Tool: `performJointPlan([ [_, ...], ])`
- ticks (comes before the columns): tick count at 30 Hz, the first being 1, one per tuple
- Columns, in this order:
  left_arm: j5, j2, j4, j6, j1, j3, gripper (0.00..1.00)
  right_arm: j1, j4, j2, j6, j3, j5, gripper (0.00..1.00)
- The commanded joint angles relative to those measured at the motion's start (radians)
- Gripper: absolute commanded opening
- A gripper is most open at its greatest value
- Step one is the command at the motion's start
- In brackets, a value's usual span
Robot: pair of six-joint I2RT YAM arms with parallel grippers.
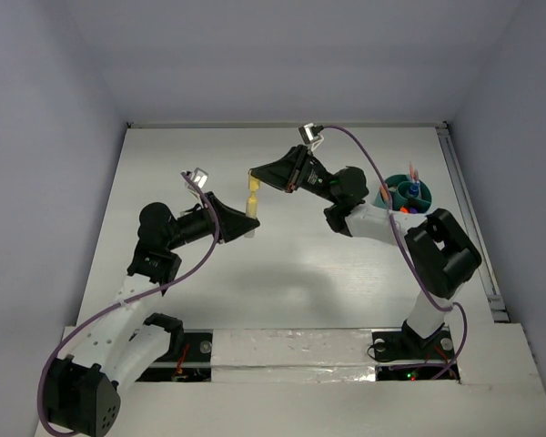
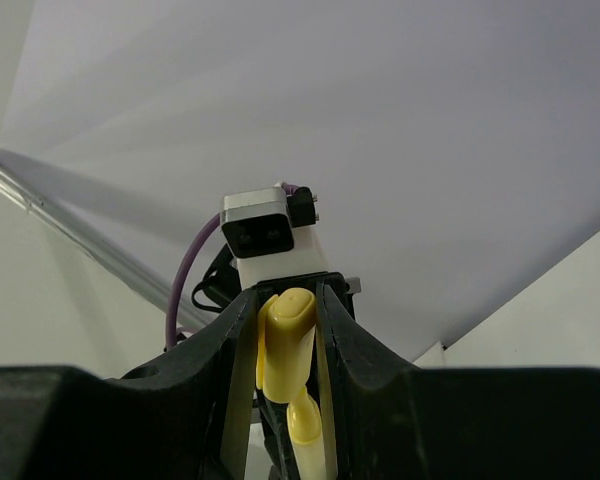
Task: Sort the stationery into containers
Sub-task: Close the pen cap on the pen.
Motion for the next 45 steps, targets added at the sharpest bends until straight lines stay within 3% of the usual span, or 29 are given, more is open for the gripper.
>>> performJointPlan([
  [1, 0.023, -0.011, 0.09, -0.016, 0.01, 0.006, 0.0, 0.017, 0.424, -0.03, -0.034, 0.0, -0.017, 0.0],
  [16, 0.036, -0.024, 0.154, -0.062, 0.029, -0.01, 0.0, 0.035, 0.424, -0.007, -0.053, 0.004, -0.055, 0.0],
  [19, 0.056, -0.019, 0.263, -0.153, 0.029, -0.033, 0.0, 0.044, 0.424, -0.004, -0.047, 0.016, -0.071, 0.0],
  [24, 0.075, 0.004, 0.59, -0.355, 0.029, -0.096, 0.0, 0.054, 0.426, -0.023, -0.042, 0.044, -0.101, 0.0],
  [33, 0.03, -0.03, 0.87, -0.581, 0.029, -0.104, 0.0, 0.083, 0.426, -0.098, -0.044, 0.092, -0.135, 0.0],
  [37, 0.007, -0.056, 0.903, -0.609, 0.029, -0.099, 0.0, 0.101, 0.426, -0.13, -0.044, 0.101, -0.138, 0.0],
  [45, 0.016, -0.074, 0.812, -0.567, 0.029, -0.05, 0.0, 0.119, 0.424, -0.124, -0.037, 0.099, -0.138, 0.0],
])
